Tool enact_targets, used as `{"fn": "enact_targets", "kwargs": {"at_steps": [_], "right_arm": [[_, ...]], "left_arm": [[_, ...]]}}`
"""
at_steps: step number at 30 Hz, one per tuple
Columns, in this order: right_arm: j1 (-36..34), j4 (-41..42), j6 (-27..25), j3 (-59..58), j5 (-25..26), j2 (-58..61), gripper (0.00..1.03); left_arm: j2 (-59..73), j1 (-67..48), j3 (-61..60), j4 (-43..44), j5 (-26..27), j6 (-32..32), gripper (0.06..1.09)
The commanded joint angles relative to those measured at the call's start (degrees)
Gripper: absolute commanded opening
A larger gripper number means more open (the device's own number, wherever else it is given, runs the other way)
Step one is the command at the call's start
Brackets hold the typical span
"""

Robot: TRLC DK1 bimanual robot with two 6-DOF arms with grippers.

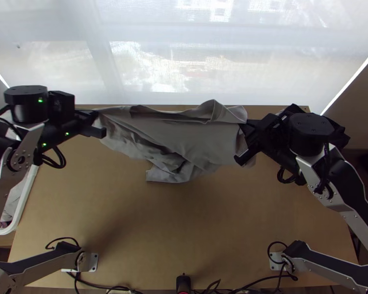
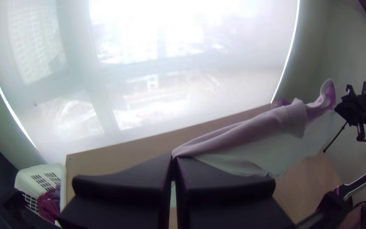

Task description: Fold the t-shirt

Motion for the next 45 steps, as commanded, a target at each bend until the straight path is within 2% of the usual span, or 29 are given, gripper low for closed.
{"fn": "enact_targets", "kwargs": {"at_steps": [1,6,8,19,29,37,45], "right_arm": [[8.7,-0.3,-7.1,7.5,6.1,0.2,0.03],[14.2,-0.3,-14.9,14.2,7.3,4.5,0.02],[16.3,-0.3,-16.3,18.0,7.3,7.1,0.02],[27.8,0.2,-19.4,34.2,11.4,20.6,0.02],[32.9,0.3,-22.2,49.9,13.6,32.6,0.02],[34.2,8.6,-27.8,50.6,15.7,35.6,0.02],[32.1,6.0,-26.4,46.8,19.7,32.8,0.02]], "left_arm": [[-2.4,4.8,9.5,2.4,-0.2,-0.2,0.09],[-4.4,7.7,12.6,2.4,-0.2,-0.1,0.09],[-5.5,9.6,13.0,3.0,-0.2,-0.2,0.09],[-11.7,26.9,12.7,10.0,-0.2,-1.2,0.09],[-13.6,40.3,12.2,14.0,-0.2,-6.5,0.09],[-11.4,47.9,10.8,20.5,-0.2,-16.0,0.09],[-4.3,43.7,8.1,27.2,-0.2,-21.3,0.09]]}}
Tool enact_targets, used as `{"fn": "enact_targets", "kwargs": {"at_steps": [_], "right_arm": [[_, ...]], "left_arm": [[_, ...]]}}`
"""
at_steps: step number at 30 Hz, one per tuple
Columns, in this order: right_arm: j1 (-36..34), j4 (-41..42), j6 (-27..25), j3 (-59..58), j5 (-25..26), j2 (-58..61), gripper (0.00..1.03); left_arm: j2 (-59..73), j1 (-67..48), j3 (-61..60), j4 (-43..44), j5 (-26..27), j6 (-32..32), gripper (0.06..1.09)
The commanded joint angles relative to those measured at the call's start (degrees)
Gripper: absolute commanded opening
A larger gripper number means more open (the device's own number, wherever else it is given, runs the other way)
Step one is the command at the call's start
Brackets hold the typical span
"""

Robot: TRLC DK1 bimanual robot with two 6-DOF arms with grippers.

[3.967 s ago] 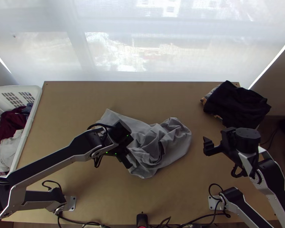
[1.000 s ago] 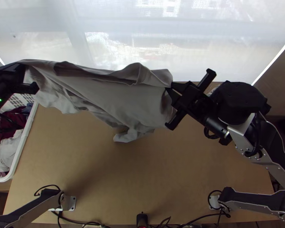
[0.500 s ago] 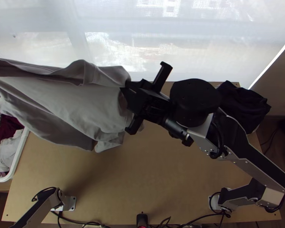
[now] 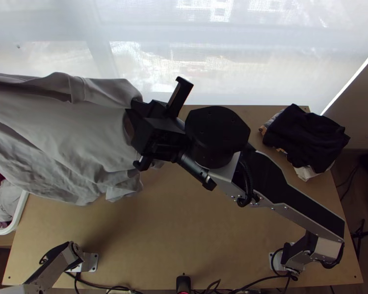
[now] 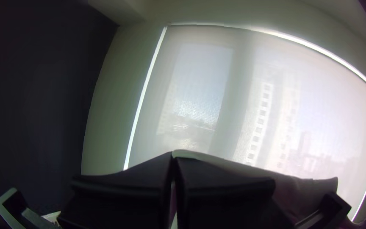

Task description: Fold the t-shirt

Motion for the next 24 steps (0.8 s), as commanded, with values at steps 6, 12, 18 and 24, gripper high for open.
{"fn": "enact_targets", "kwargs": {"at_steps": [6,12,18,24], "right_arm": [[-4.5,-3.3,0.9,-13.5,2.6,-8.7,0.02],[-8.3,-5.4,4.0,-21.1,2.5,-13.0,0.03],[-13.4,-8.0,6.3,-30.0,0.9,-18.4,0.02],[-17.6,-11.3,10.4,-43.4,-1.8,-26.8,0.02]], "left_arm": [[11.5,-16.0,-5.3,10.5,-0.3,-3.9,0.09],[19.5,-29.1,-7.7,16.9,-5.0,-1.5,0.09],[28.7,-39.1,-7.8,22.8,-6.2,2.7,0.09],[39.8,-49.3,-4.2,28.6,-6.5,8.1,0.09]]}}
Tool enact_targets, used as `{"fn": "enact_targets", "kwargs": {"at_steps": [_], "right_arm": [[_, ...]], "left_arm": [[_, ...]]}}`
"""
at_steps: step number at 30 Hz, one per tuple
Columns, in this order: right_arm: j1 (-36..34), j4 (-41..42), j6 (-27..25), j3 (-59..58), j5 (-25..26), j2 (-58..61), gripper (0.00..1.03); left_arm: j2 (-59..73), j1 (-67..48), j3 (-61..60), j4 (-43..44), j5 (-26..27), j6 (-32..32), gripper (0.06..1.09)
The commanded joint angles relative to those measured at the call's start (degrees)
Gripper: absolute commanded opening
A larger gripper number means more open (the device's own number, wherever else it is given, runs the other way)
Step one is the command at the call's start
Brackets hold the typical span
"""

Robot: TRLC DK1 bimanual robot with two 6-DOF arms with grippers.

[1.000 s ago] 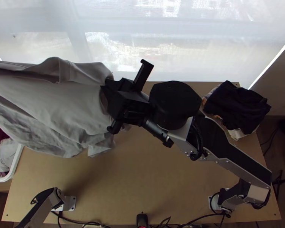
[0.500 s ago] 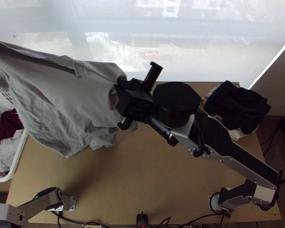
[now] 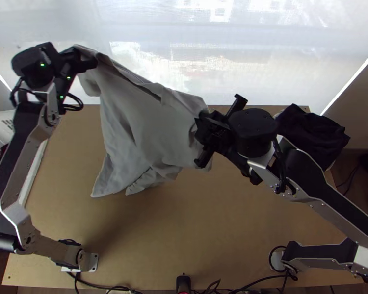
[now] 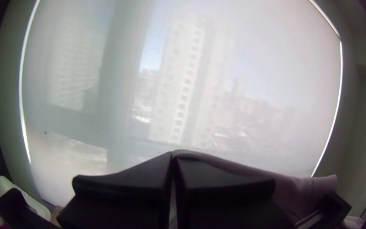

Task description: Fold the t-shirt

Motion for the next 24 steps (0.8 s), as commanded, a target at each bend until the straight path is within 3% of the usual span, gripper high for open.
{"fn": "enact_targets", "kwargs": {"at_steps": [1,12,16,24], "right_arm": [[-4.7,-3.0,4.1,-15.6,-2.3,-9.7,0.02],[-7.2,-9.0,8.4,-31.1,-4.8,-20.2,0.03],[-7.1,-11.2,10.4,-33.9,-6.3,-22.0,0.02],[-7.0,-12.2,11.8,-34.5,-6.9,-22.6,0.02]], "left_arm": [[13.4,-12.5,4.3,5.6,-0.6,5.1,0.09],[35.9,-27.5,23.7,6.7,-3.7,5.5,0.09],[37.4,-29.7,24.1,7.4,-6.1,5.7,0.10],[35.3,-33.6,23.9,4.9,-5.7,3.9,0.10]]}}
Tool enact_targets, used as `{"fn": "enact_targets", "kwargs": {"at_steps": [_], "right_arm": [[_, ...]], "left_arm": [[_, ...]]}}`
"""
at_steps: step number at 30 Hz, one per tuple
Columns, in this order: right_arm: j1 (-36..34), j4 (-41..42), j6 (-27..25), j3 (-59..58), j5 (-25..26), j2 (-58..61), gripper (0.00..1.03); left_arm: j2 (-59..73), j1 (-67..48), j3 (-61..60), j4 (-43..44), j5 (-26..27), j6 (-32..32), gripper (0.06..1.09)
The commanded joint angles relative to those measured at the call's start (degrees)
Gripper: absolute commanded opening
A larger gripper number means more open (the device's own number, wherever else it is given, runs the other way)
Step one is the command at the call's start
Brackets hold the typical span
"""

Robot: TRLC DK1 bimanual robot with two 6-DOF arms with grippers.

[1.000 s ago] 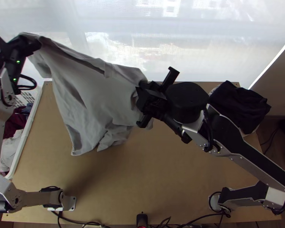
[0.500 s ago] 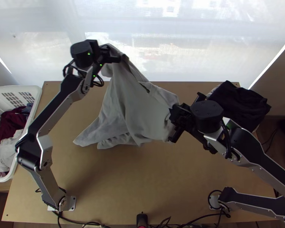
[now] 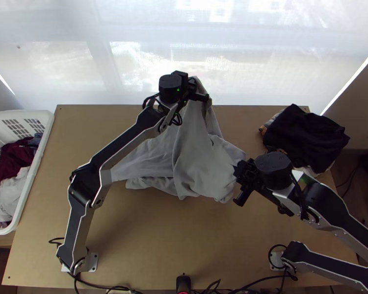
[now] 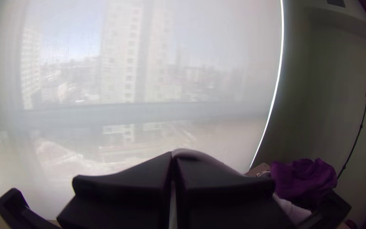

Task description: Fold the t-shirt

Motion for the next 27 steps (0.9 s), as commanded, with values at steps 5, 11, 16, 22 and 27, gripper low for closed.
{"fn": "enact_targets", "kwargs": {"at_steps": [5,11,16,22,27], "right_arm": [[0.2,-1.2,4.0,-3.8,-2.2,-1.2,0.03],[0.7,-2.5,4.8,-3.7,-2.9,-1.3,0.02],[0.9,-9.3,8.1,-2.8,-3.6,-2.1,0.03],[-0.4,-21.3,11.7,-6.8,-4.0,-10.3,0.03],[-4.8,-20.2,10.3,-12.0,-3.9,-16.5,0.03]], "left_arm": [[1.6,-12.0,1.9,-2.1,0.5,0.4,0.10],[9.8,-18.5,7.0,0.5,0.3,2.8,0.09],[14.9,-19.8,7.4,1.3,-2.4,2.9,0.09],[14.7,-19.2,7.0,-9.0,-2.5,4.6,0.57],[4.4,-18.1,3.1,-26.9,-2.6,7.3,0.91]]}}
